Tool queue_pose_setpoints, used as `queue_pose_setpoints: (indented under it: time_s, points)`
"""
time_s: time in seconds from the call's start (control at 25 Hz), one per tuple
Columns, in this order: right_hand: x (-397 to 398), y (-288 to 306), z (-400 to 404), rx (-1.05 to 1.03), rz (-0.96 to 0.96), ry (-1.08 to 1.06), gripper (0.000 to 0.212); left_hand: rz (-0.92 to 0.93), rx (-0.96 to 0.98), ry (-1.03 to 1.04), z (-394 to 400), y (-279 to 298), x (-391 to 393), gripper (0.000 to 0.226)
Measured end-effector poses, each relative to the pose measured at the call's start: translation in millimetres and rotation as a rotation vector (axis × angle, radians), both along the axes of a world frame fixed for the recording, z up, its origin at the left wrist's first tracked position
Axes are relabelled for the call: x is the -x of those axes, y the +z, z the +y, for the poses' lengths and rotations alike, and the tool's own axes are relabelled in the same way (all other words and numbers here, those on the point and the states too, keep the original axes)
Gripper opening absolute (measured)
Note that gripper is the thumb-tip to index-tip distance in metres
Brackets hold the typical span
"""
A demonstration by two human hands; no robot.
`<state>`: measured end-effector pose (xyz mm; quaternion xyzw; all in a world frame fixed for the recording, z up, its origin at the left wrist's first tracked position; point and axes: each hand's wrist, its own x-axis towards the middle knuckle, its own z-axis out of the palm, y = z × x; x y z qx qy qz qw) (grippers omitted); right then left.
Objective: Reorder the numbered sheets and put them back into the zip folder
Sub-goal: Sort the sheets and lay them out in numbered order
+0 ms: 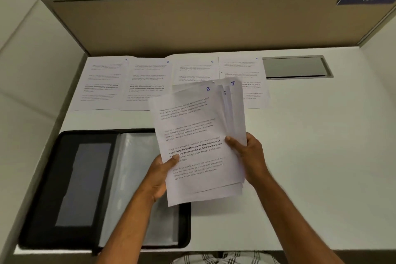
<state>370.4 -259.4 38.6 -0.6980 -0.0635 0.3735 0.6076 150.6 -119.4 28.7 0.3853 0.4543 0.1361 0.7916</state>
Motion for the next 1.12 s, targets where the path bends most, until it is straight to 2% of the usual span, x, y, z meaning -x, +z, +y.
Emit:
queue_pose_setpoints:
  time_s: [0.28, 0.4, 0.68, 0.8, 0.88, 1.0, 1.12]
  points:
    - [26.8, 16.9, -20.5, 0.054, -0.234, -0.02, 0.015, -0.045, -0.049, -0.001, 6.9, 3.9, 20.1, 0.035]
    - [22.4, 24.9, -28.1, 0.039, -0.29, 0.004, 0.016, -0.093, -0.053, -0.002, 3.5, 11.1, 14.5, 0.037]
    - [-12.8, 38.0, -49.3, -0.032, -0.214, 0.0, 0.016, -0.157, -0.011, 0.03, -15.2, 16.4, -17.3, 0.043]
    - [-37.8, 38.2, -65.6, -0.049, -0.27, 0.002, 0.051, -0.152, 0.014, 0.055, -33.2, 15.8, -38.7, 0.038]
    - [-58.1, 35.5, -78.4, -0.066, -0.36, 0.049, 0.061, -0.148, 0.025, 0.065, -47.7, 13.4, -55.0, 0.04]
    - [-86.2, 31.2, -95.1, -0.05, -0.367, 0.107, 0.047, -0.133, 0.038, 0.084, -70.0, 9.3, -76.7, 0.036]
    - [-113.0, 19.8, -104.5, 0.003, -0.259, 0.13, 0.017, -0.113, 0.03, 0.083, -88.5, 2.2, -96.9, 0.038]
